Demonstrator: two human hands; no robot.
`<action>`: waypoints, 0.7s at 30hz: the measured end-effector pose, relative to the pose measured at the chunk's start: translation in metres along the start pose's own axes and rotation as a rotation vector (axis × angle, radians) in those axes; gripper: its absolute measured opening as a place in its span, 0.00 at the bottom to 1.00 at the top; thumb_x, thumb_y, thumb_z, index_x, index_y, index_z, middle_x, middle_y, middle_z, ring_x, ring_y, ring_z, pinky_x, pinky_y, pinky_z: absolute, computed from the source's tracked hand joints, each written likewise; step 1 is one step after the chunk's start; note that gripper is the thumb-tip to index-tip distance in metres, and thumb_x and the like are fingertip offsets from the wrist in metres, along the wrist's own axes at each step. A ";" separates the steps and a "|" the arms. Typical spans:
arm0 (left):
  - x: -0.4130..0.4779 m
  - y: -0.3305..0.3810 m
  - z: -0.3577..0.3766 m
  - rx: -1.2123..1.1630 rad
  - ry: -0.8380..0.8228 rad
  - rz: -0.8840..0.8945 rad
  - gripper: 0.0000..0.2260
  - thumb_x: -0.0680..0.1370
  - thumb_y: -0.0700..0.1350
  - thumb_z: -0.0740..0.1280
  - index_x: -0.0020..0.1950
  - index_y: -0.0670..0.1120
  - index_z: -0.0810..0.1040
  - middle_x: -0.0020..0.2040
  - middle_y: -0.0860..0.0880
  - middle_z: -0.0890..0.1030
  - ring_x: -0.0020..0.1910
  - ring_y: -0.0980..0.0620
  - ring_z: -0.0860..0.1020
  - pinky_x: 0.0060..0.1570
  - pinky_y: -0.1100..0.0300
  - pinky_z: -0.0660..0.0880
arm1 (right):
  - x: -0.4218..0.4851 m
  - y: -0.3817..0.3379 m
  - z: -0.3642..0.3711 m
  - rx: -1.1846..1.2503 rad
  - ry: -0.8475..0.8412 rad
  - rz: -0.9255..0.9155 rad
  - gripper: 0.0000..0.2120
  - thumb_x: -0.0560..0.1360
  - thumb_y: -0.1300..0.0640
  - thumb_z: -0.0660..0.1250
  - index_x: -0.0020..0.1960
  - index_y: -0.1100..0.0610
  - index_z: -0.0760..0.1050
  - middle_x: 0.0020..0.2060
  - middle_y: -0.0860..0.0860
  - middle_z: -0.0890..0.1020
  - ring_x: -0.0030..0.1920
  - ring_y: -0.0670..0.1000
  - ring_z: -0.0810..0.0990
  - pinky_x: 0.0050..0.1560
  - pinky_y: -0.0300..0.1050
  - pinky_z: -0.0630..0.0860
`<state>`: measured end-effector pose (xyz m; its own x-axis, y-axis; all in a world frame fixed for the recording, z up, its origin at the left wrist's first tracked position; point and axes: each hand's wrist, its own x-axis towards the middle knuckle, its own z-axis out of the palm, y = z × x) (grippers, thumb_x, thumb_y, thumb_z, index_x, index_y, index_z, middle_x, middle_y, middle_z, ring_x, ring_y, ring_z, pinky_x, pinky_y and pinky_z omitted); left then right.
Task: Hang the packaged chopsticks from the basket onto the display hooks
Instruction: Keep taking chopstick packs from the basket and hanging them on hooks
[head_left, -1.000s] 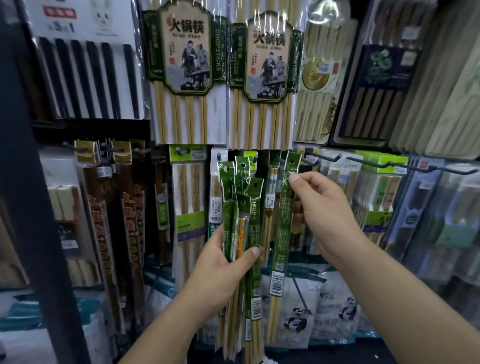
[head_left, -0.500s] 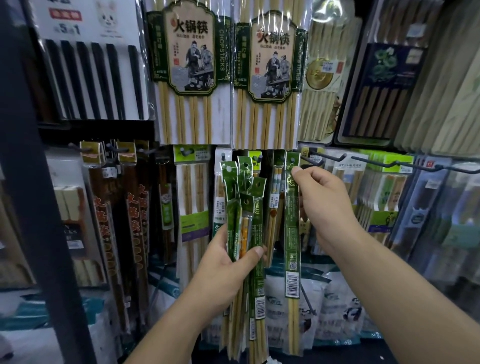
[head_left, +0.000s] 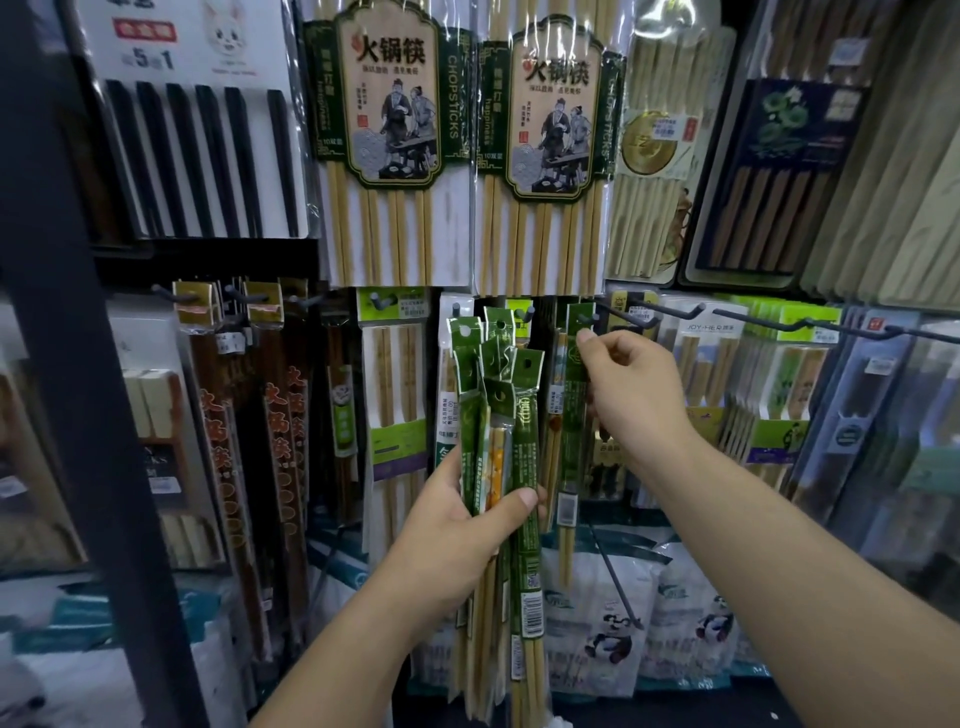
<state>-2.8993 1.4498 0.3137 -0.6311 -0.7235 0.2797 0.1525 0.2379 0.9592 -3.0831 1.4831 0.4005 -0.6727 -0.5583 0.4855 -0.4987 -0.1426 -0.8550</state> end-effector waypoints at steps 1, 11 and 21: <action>0.000 0.000 0.001 -0.008 -0.014 0.006 0.19 0.79 0.46 0.73 0.50 0.64 0.64 0.36 0.86 0.70 0.39 0.87 0.69 0.34 0.85 0.66 | 0.002 0.002 0.002 -0.009 0.009 -0.006 0.17 0.82 0.45 0.65 0.44 0.57 0.80 0.29 0.48 0.74 0.35 0.51 0.76 0.45 0.56 0.80; 0.001 -0.006 0.000 -0.100 0.003 0.022 0.18 0.78 0.42 0.74 0.51 0.60 0.67 0.37 0.81 0.76 0.40 0.81 0.75 0.34 0.83 0.69 | -0.028 0.005 -0.003 0.118 0.087 0.065 0.14 0.78 0.46 0.70 0.43 0.56 0.78 0.34 0.50 0.78 0.36 0.47 0.77 0.42 0.45 0.73; 0.000 -0.007 0.002 -0.045 0.036 0.063 0.15 0.77 0.41 0.75 0.57 0.56 0.77 0.50 0.59 0.87 0.49 0.62 0.85 0.42 0.71 0.78 | -0.062 -0.003 -0.003 0.225 -0.287 0.065 0.12 0.77 0.49 0.73 0.44 0.58 0.81 0.34 0.54 0.79 0.34 0.49 0.76 0.31 0.39 0.73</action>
<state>-2.9022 1.4495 0.3069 -0.5915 -0.7312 0.3397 0.2252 0.2547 0.9404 -3.0417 1.5203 0.3737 -0.5025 -0.7740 0.3852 -0.3056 -0.2577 -0.9166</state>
